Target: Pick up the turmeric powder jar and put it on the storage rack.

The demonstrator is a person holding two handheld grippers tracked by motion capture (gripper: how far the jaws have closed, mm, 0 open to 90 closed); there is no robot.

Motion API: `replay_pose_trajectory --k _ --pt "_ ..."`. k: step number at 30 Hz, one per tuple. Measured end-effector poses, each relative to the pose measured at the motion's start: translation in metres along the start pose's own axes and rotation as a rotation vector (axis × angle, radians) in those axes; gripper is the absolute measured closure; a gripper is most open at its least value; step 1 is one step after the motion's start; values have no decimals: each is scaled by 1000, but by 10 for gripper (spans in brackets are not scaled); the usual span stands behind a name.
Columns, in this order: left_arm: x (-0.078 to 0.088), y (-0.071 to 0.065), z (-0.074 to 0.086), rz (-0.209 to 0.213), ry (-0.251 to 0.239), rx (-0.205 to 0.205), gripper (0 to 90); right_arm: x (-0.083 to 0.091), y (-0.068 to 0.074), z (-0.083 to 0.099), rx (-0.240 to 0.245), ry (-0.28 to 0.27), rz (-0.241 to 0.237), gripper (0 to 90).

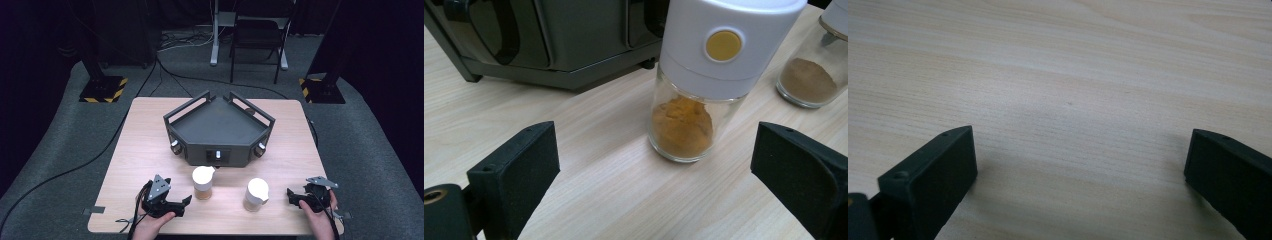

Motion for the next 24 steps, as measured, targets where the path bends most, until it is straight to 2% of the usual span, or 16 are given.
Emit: replay_pose_trajectory --k 24 --pt "-17 -11 -10 36 6 -42 54 0 0 0 0 0 0 0"
Point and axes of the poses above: each handheld gripper's, and its own axes: x roughly backward along the jaws, z roughly out of its underside, y roughly to its left, the point moved 4 cm from there along -x, roughly forward along the jaws, and after that the axes turned 4 degrees about -z, right-handed, at the moved point
